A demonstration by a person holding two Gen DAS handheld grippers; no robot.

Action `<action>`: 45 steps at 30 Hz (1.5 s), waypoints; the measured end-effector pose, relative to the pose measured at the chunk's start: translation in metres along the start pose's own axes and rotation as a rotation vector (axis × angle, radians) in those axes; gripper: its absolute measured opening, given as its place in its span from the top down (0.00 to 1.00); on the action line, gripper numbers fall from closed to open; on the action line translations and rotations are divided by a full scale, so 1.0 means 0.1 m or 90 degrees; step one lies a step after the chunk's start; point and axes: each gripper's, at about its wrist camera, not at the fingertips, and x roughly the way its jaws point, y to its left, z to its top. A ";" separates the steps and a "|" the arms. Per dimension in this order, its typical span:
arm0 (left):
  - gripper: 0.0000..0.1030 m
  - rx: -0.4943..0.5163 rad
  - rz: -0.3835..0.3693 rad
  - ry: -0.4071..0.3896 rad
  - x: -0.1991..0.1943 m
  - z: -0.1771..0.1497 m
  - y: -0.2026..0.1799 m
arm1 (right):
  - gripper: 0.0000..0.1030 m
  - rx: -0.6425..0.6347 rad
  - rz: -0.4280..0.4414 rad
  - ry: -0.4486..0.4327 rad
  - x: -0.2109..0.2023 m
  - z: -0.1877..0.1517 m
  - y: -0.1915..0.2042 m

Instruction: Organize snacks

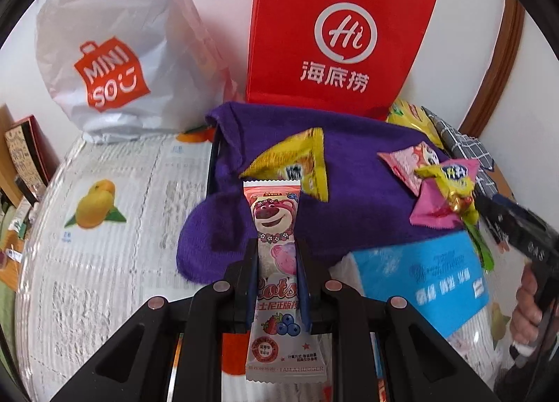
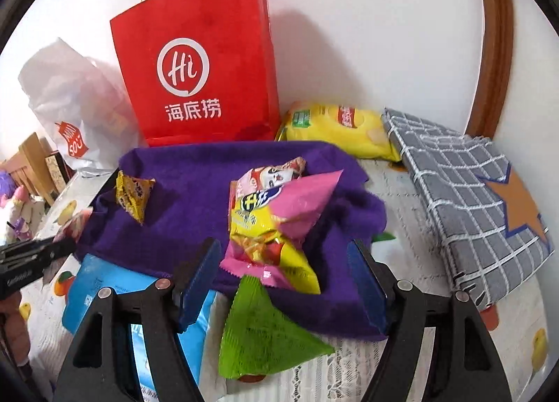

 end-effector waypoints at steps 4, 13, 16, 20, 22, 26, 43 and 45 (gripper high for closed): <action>0.82 -0.015 0.000 -0.003 0.01 0.17 -0.03 | 0.28 -0.020 -0.011 -0.010 -0.06 -0.04 0.01; 0.82 -0.055 0.040 0.017 0.34 0.51 -0.03 | 0.28 -0.019 0.057 0.006 -0.17 -0.10 0.09; 0.82 -0.073 0.051 0.020 0.48 0.57 -0.02 | 0.28 -0.018 0.052 0.005 -0.17 -0.11 0.11; 0.82 -0.086 0.060 0.025 0.65 0.62 -0.04 | 0.28 -0.017 0.057 0.016 -0.12 -0.12 0.10; 0.81 -0.085 0.054 0.033 0.71 0.61 -0.06 | 0.28 -0.016 0.050 0.015 -0.11 -0.12 0.09; 0.76 -0.077 0.026 0.068 0.80 0.57 -0.09 | 0.28 -0.011 0.044 0.016 -0.09 -0.11 0.05; 0.51 -0.037 0.052 0.001 0.14 0.16 0.02 | 0.28 0.013 0.045 0.000 -0.18 -0.04 -0.12; 0.51 -0.034 0.060 -0.011 0.07 0.10 0.07 | 0.28 0.006 0.046 -0.001 -0.20 -0.05 -0.10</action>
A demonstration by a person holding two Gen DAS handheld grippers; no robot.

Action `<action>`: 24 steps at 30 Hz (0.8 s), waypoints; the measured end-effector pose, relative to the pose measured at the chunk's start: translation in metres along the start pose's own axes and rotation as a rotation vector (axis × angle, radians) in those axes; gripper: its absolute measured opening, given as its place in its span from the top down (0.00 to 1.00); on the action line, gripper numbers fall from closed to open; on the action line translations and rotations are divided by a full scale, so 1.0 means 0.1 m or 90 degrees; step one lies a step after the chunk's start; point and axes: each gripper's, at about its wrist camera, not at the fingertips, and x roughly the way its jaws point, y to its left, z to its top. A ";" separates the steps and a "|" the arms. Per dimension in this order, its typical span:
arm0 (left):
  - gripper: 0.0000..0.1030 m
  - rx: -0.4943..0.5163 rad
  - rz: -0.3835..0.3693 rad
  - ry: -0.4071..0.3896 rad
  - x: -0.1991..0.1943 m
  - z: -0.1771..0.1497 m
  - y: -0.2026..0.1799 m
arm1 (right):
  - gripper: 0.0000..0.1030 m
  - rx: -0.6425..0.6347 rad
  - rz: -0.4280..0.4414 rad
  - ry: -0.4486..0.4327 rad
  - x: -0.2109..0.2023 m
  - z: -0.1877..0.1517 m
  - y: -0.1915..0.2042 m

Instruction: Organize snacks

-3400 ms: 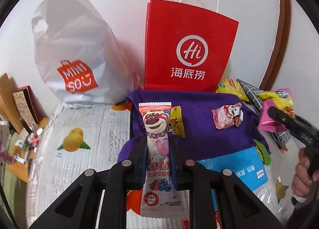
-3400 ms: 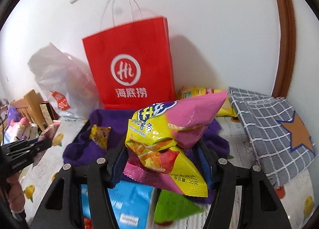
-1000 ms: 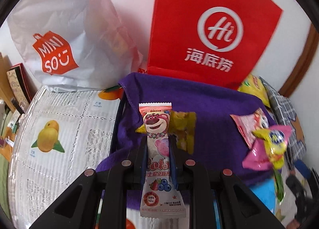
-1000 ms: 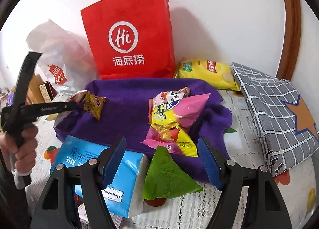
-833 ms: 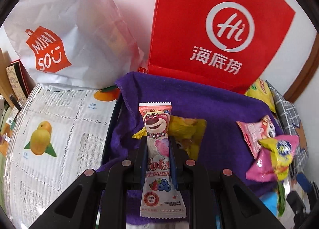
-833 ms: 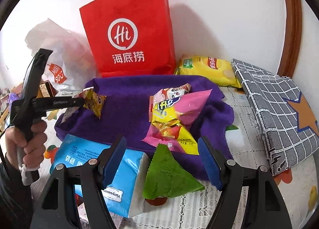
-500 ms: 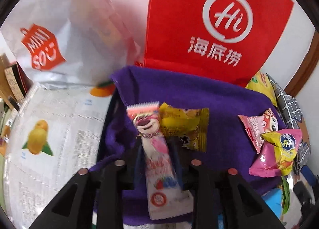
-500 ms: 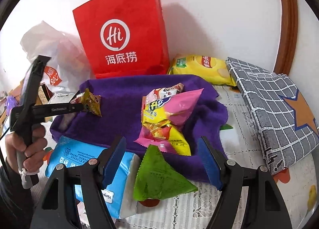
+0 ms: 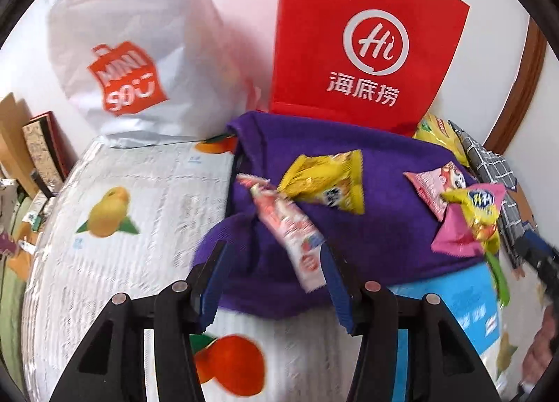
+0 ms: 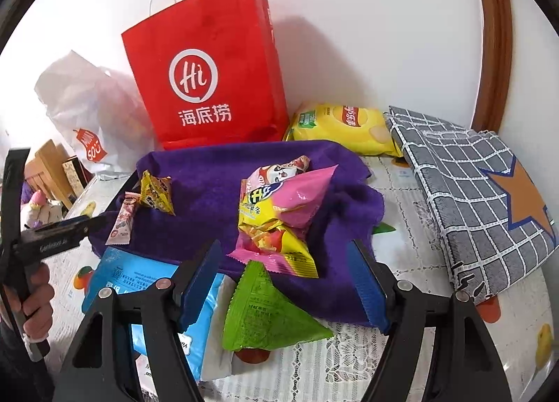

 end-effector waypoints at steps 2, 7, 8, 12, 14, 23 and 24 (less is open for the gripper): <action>0.51 -0.006 0.001 -0.014 -0.07 -0.09 0.09 | 0.28 -0.011 0.001 -0.002 -0.03 -0.01 0.03; 0.51 -0.038 -0.025 -0.015 -0.09 -0.19 0.21 | 0.29 -0.050 -0.013 0.010 0.01 -0.11 0.14; 0.51 -0.035 -0.028 -0.012 -0.09 -0.20 0.22 | 0.31 -0.057 -0.019 0.016 0.03 -0.13 0.15; 0.51 -0.032 -0.027 -0.013 -0.08 -0.22 0.22 | 0.49 -0.066 -0.008 0.061 0.14 -0.26 0.17; 0.51 -0.037 -0.038 -0.013 -0.11 -0.23 0.24 | 0.60 -0.069 -0.012 0.081 0.19 -0.33 0.15; 0.51 -0.024 -0.052 -0.020 -0.19 -0.26 0.18 | 0.61 -0.036 -0.013 0.092 -0.02 -0.65 0.01; 0.51 -0.025 -0.057 -0.018 -0.19 -0.27 0.17 | 0.60 -0.037 -0.011 0.094 -0.05 -0.67 0.01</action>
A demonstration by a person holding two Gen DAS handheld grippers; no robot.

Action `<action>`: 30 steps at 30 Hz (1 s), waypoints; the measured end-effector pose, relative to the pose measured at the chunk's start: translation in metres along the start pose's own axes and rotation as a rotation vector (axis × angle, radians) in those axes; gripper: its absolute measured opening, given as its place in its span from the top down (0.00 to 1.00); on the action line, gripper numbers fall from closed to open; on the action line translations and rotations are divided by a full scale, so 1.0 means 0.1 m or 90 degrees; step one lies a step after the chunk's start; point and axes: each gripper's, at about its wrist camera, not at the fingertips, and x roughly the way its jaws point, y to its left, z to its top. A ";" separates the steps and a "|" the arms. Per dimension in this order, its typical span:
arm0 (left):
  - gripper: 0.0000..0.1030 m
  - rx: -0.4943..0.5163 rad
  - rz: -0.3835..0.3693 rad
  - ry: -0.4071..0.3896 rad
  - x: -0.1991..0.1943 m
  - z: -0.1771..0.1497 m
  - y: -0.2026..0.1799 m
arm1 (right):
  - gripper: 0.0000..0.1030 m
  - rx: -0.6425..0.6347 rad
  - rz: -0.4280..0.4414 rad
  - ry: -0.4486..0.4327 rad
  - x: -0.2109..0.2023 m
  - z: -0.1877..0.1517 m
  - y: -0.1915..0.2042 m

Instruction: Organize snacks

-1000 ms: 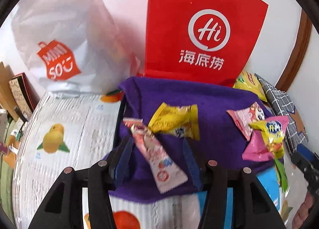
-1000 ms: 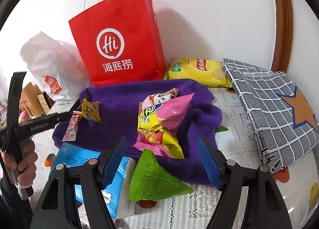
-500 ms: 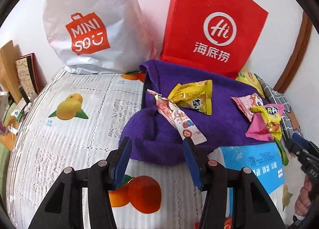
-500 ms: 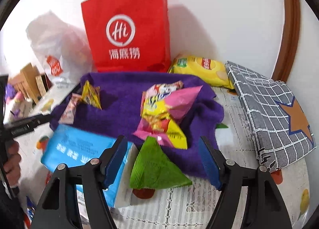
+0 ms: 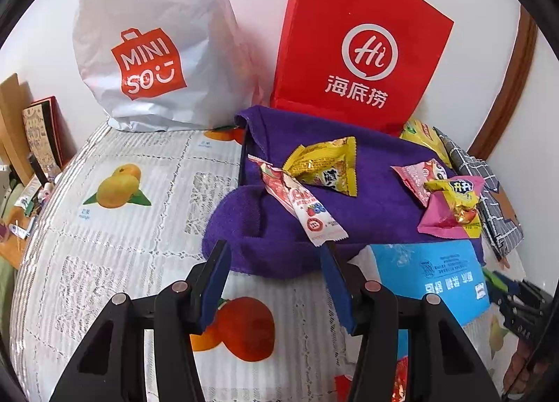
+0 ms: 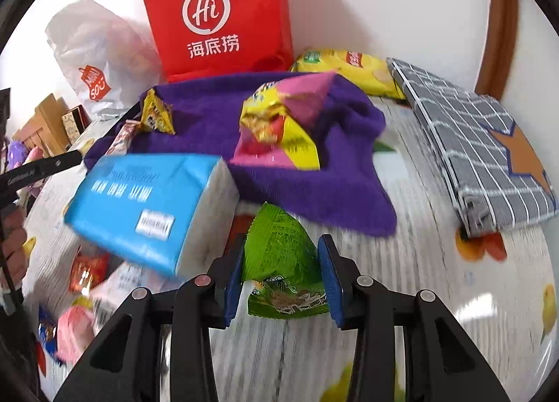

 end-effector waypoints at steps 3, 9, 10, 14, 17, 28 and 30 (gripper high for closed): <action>0.51 0.004 -0.012 0.002 -0.02 -0.01 -0.02 | 0.50 -0.019 -0.007 -0.007 -0.08 -0.10 0.06; 0.51 0.011 -0.023 -0.006 -0.09 -0.03 -0.07 | 0.49 -0.030 -0.052 -0.021 0.08 -0.21 0.10; 0.51 0.010 -0.030 -0.008 -0.11 -0.03 -0.07 | 0.50 -0.028 -0.050 -0.032 0.09 -0.23 0.10; 0.51 0.008 -0.053 -0.009 -0.16 -0.03 -0.06 | 0.52 -0.007 -0.044 -0.063 -0.01 -0.26 0.05; 0.51 0.015 -0.053 -0.014 -0.19 -0.04 -0.07 | 0.52 0.005 -0.023 -0.065 -0.07 -0.33 0.04; 0.51 0.025 -0.068 0.089 -0.38 -0.77 0.08 | 0.52 0.066 0.001 -0.065 -0.08 -0.35 -0.11; 0.51 0.030 -0.062 0.102 -0.47 -0.93 0.09 | 0.52 0.052 -0.003 -0.061 -0.07 -0.35 -0.07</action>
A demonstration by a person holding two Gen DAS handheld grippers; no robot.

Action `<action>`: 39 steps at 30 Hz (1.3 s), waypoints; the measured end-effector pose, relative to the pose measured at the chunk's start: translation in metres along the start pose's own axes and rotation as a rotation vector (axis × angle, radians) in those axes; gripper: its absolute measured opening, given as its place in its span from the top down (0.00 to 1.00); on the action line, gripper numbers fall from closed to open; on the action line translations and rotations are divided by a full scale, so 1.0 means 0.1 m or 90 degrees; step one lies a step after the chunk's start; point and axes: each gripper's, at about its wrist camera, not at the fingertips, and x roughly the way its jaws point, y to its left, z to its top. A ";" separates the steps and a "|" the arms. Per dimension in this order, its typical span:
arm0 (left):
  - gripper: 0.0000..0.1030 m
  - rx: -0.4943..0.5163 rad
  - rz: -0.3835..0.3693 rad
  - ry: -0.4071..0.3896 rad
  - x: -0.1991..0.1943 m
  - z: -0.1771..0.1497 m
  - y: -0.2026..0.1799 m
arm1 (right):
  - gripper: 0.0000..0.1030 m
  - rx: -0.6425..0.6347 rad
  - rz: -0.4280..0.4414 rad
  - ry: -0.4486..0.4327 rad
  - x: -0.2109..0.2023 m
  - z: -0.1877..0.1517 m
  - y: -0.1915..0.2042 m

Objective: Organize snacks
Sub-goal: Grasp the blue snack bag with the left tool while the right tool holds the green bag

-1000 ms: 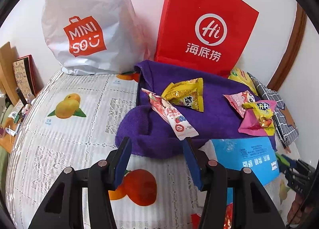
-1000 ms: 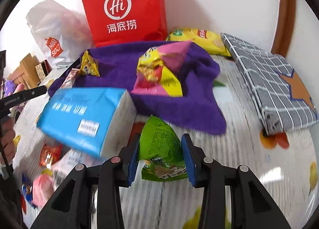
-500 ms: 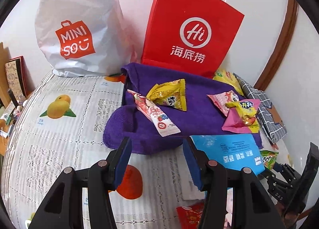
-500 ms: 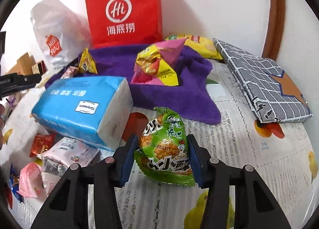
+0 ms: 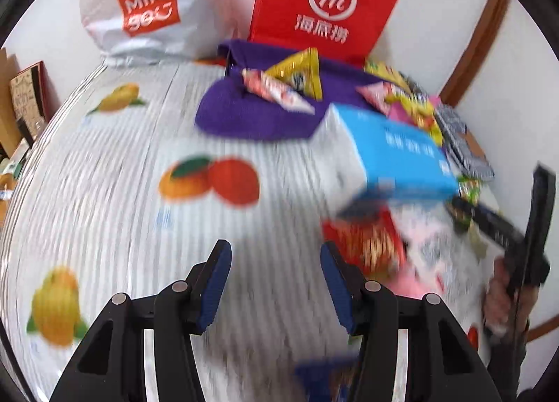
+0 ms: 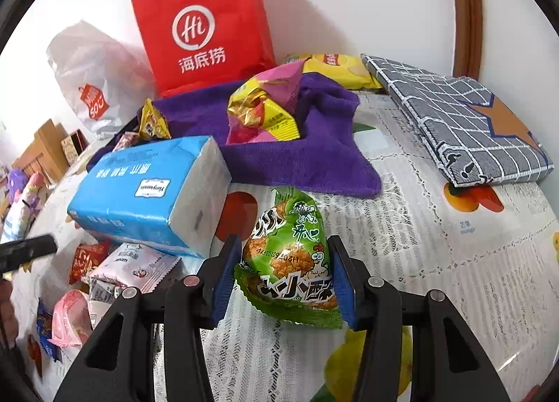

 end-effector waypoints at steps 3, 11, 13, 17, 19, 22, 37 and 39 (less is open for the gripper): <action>0.51 -0.004 -0.014 0.016 -0.11 -0.18 0.01 | 0.52 -0.014 -0.003 0.002 0.00 -0.01 0.04; 0.51 -0.007 -0.068 0.045 -0.34 -0.61 -0.05 | 0.52 0.019 -0.030 -0.005 -0.05 -0.03 -0.05; 0.51 -0.014 -0.091 0.055 -0.36 -0.67 -0.07 | 0.52 0.022 -0.030 -0.006 -0.06 -0.03 -0.07; 0.51 -0.010 -0.104 0.065 -0.36 -0.74 -0.16 | 0.52 0.009 -0.031 -0.003 -0.06 -0.03 -0.03; 0.46 0.000 -0.096 0.066 -0.33 -0.77 -0.25 | 0.52 0.001 -0.032 -0.001 -0.06 -0.03 0.00; 0.43 0.024 -0.050 0.043 -0.31 -0.81 -0.42 | 0.52 -0.005 -0.035 0.001 -0.06 -0.03 0.01; 0.62 0.075 0.143 -0.003 0.06 -0.25 -0.25 | 0.50 0.007 -0.022 0.007 -0.05 -0.03 -0.01; 0.62 0.058 0.145 -0.007 0.14 -0.13 -0.15 | 0.49 0.008 -0.017 0.010 -0.04 -0.03 -0.02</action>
